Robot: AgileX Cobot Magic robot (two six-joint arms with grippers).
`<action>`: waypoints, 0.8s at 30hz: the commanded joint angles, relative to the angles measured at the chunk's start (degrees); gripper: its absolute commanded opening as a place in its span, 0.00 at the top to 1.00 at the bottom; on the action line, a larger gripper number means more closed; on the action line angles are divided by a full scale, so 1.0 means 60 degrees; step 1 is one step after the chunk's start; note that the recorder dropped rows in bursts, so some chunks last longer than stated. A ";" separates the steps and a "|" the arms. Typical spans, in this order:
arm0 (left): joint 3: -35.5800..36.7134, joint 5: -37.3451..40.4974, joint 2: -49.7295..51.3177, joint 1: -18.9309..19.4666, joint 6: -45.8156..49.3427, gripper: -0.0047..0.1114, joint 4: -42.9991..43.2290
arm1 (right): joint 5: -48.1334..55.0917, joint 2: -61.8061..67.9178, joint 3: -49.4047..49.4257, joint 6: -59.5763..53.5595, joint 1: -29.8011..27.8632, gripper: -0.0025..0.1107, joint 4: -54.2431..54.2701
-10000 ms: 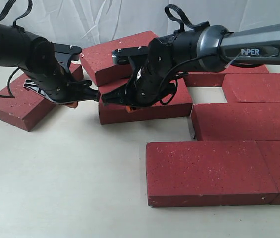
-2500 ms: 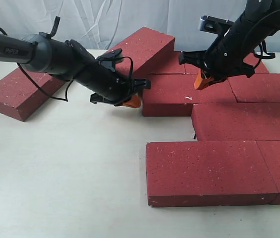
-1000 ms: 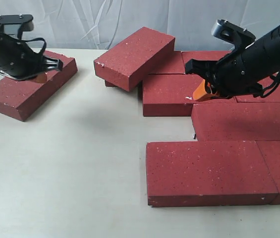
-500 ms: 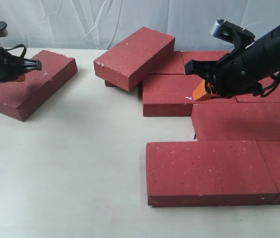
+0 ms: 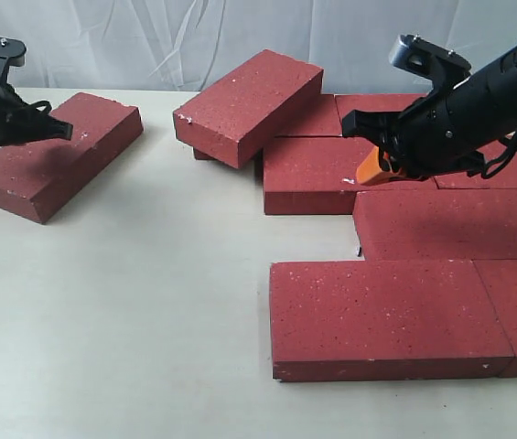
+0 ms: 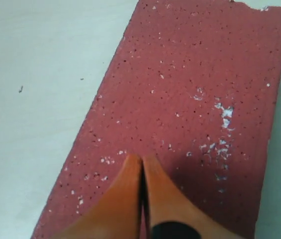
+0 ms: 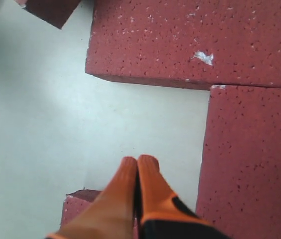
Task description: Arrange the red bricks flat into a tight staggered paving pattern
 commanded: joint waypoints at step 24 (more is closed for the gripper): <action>0.0006 0.2658 0.0329 0.0041 -0.0043 0.96 -0.1433 | 0.0097 -0.0070 0.0063 -0.0127 -0.0023 0.98 0.0327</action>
